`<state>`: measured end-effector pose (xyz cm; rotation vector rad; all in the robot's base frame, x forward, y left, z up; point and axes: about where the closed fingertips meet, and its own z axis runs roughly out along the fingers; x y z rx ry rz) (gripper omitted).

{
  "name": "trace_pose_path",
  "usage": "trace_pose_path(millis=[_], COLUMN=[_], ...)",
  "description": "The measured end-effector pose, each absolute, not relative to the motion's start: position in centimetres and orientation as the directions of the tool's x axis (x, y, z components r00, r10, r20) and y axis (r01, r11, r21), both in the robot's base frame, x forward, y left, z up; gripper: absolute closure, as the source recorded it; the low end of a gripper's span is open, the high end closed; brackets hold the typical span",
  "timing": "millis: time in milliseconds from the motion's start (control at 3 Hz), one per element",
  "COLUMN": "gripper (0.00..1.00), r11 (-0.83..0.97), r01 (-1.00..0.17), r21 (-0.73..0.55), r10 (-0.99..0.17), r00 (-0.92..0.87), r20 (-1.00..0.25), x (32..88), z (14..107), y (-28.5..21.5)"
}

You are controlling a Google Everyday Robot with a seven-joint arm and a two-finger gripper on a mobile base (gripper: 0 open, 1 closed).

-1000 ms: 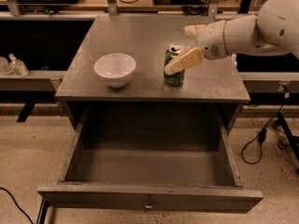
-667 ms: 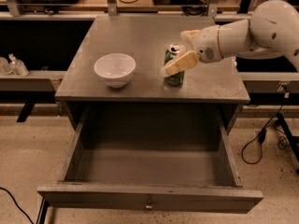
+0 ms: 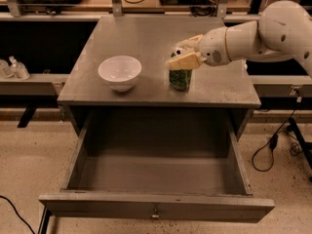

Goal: Place green can into top drawer

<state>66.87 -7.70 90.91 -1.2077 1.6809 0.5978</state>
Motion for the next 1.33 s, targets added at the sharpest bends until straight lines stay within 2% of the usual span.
trace_pose_path(millis=[333,667,1000,1333], gripper=[0.72,0.95,1.0,1.0], r11=[0.389,0.376,0.271,0.131], r01=[-0.912,-0.925,-0.962,-0.991], r21=[-0.13,-0.056,0.021,0.003], r10=[-0.447,-0.34,-0.215,-0.264], r00=[-0.063,-0.081,-0.082,-0.038], r20=[-0.892,-0.937,-0.973,-0.964], x=[66.9,66.2,61.2,55.4], z=[90.8,91.9,95.8,100.4], y=[-7.4,-6.2,-3.3,-1.2])
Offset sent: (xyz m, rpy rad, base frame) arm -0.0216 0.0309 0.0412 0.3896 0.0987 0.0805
